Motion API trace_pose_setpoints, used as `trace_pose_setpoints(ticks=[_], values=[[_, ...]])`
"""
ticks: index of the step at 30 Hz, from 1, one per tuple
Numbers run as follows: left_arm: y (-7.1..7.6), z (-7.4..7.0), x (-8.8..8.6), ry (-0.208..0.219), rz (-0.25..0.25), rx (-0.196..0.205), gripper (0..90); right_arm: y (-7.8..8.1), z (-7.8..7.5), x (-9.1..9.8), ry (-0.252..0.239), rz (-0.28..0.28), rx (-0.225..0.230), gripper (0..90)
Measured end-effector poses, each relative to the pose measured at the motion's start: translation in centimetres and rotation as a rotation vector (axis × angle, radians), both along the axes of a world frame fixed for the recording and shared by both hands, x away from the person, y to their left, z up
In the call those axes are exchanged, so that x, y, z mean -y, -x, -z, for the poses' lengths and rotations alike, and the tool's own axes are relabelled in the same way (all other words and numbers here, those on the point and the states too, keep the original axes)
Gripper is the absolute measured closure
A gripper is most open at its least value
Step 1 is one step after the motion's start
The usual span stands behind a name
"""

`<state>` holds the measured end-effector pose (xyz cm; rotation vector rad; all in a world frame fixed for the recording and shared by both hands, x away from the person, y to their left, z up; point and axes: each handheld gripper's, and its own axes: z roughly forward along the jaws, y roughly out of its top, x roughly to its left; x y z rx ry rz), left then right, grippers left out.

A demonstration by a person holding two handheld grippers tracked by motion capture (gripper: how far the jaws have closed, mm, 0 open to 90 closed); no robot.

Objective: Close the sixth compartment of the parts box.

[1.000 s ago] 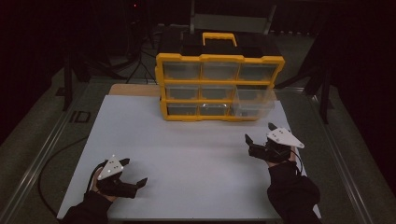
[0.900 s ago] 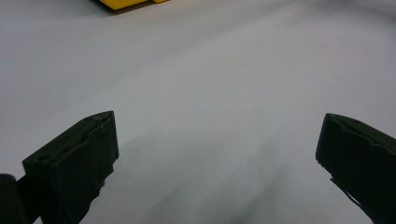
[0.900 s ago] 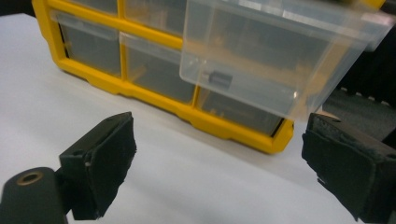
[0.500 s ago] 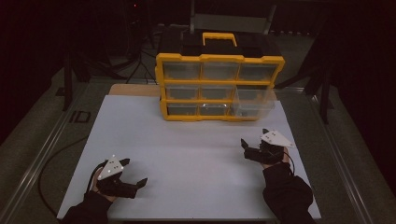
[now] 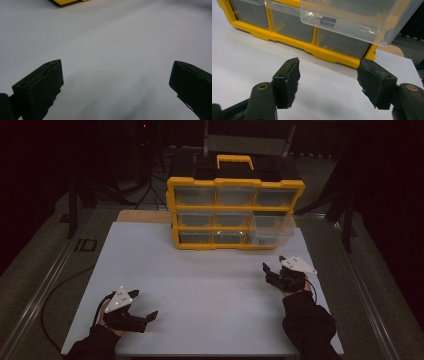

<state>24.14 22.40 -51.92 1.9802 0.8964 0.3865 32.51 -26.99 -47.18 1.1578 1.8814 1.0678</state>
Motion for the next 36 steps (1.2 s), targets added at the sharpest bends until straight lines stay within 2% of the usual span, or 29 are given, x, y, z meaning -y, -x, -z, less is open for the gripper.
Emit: trace_pose_setpoints(ticks=[8,13,14,16,18,20,21,24,32,33,36], values=[[0.0,0.0,0.0,0.000,0.001,0.000,0.0,-0.4,-0.5,-0.1,0.006,0.026,-0.005,49.0],[0.0,0.0,0.0,0.000,0.002,0.000,0.0,-0.6,-0.8,-0.1,0.014,0.056,0.010,63.3],[0.0,0.0,0.0,-0.001,0.002,0.000,0.0,-0.7,-0.9,-0.1,0.041,0.080,0.011,69.1],[0.0,0.0,0.0,-0.001,0.003,0.000,0.0,-0.7,-0.9,-0.1,0.041,0.084,0.011,71.3],[0.0,0.0,0.1,-0.003,0.004,0.001,0.0,-0.9,-1.1,0.1,0.033,0.090,0.009,80.1],[0.0,0.0,0.1,-0.003,0.003,0.001,0.0,-0.9,-1.1,0.1,0.031,0.092,0.008,82.3],[0.0,0.0,0.1,-0.004,0.003,0.002,0.0,-1.0,-1.4,0.1,0.032,0.092,0.008,86.9],[0.0,0.0,0.0,-0.003,0.001,0.002,0.0,-1.1,-1.6,0.2,0.037,0.095,0.010,90.0],[0.0,0.0,0.0,-0.002,0.004,0.001,0.0,-1.6,-2.3,0.2,0.046,0.105,0.018,90.0],[0.0,0.0,0.0,0.000,0.001,0.002,0.0,-2.0,-2.5,0.2,0.033,0.107,0.012,90.0],[0.0,0.0,0.0,-0.001,0.004,0.002,0.0,-2.4,-2.6,0.2,0.043,0.108,0.008,90.0]])
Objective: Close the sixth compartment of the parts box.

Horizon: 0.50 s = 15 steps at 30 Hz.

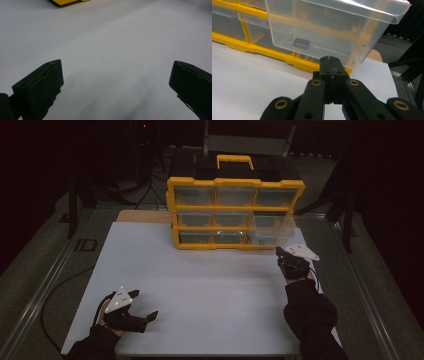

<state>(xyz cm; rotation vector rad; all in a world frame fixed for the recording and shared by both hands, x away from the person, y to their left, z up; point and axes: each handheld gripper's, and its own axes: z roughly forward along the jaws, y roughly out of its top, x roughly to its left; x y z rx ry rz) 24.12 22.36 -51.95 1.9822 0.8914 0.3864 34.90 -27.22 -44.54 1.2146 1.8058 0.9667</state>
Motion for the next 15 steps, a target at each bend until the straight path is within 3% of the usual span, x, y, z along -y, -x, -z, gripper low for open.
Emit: trace_pose_setpoints(ticks=[15], values=[[0.0,0.0,0.0,-0.002,-0.001,0.002,0.0,-1.2,-0.7,0.1,-0.002,0.009,0.006,90.0]])
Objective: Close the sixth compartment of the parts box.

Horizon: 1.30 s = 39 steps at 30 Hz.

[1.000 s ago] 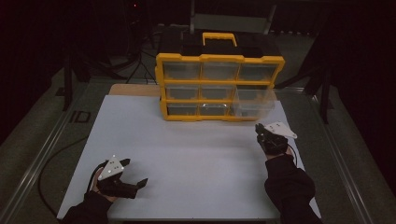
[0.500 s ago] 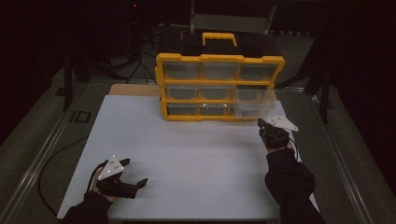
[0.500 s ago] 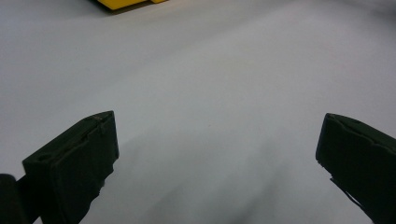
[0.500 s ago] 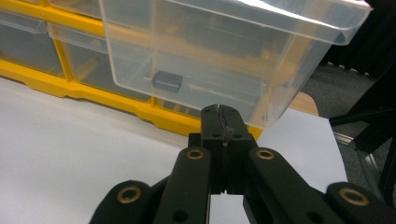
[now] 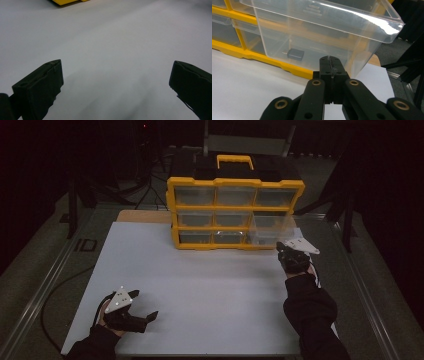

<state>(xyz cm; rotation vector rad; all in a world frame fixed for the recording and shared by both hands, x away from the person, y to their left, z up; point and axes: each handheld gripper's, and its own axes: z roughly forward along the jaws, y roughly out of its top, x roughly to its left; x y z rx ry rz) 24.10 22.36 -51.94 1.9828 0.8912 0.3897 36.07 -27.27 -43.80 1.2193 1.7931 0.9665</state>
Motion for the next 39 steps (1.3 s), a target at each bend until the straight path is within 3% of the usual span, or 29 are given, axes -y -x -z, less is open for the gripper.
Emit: trace_pose_setpoints(ticks=[17,39], values=[[0.0,0.0,0.0,-0.001,-0.001,0.003,0.0,-0.5,-0.1,0.1,0.014,0.006,0.009,90.0],[0.0,0.0,0.0,-0.002,0.000,0.003,0.0,-2.1,-0.4,-0.1,0.034,0.007,-0.012,90.0]])
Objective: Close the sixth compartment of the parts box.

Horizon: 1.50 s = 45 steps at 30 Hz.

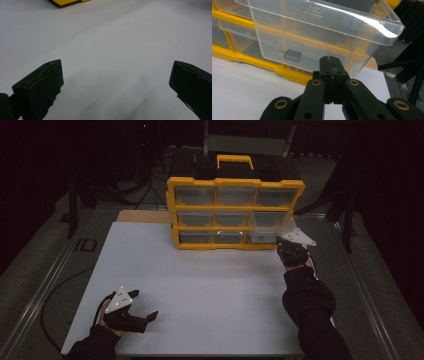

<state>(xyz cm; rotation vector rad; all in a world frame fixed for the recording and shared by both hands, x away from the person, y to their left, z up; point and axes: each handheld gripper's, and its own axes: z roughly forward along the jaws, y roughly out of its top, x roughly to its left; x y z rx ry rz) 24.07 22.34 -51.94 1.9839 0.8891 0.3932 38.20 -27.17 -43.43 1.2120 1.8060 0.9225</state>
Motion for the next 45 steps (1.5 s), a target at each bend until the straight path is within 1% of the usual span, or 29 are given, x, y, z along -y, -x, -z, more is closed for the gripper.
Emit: trace_pose_setpoints(ticks=[5,11,21,28,29,34,37,45], values=[[0.0,0.0,0.0,0.000,0.000,0.000,0.0,-0.4,-0.2,0.1,0.003,0.005,0.001,90.0],[0.0,0.0,0.0,-0.001,0.000,0.000,0.0,-0.7,-0.3,0.1,-0.005,0.003,0.000,90.0],[0.0,0.0,0.0,0.001,0.002,0.000,0.0,-1.4,0.0,0.0,-0.008,0.007,-0.012,90.0],[0.0,0.0,0.0,0.004,0.004,-0.001,0.0,-1.9,0.2,0.0,-0.018,0.011,-0.020,90.0],[0.0,0.0,0.0,0.003,0.004,-0.001,0.0,-2.0,0.2,0.0,-0.026,0.012,-0.022,90.0],[0.0,0.0,0.0,0.004,0.004,-0.001,0.0,-2.3,0.1,-0.2,-0.017,0.010,-0.020,90.0],[0.0,0.0,0.0,0.004,0.003,-0.001,0.0,-2.4,0.1,-0.3,-0.022,0.009,-0.022,90.0],[0.0,0.0,0.0,0.002,0.004,-0.001,0.0,-3.3,0.0,-0.5,0.006,0.007,-0.029,90.0]])
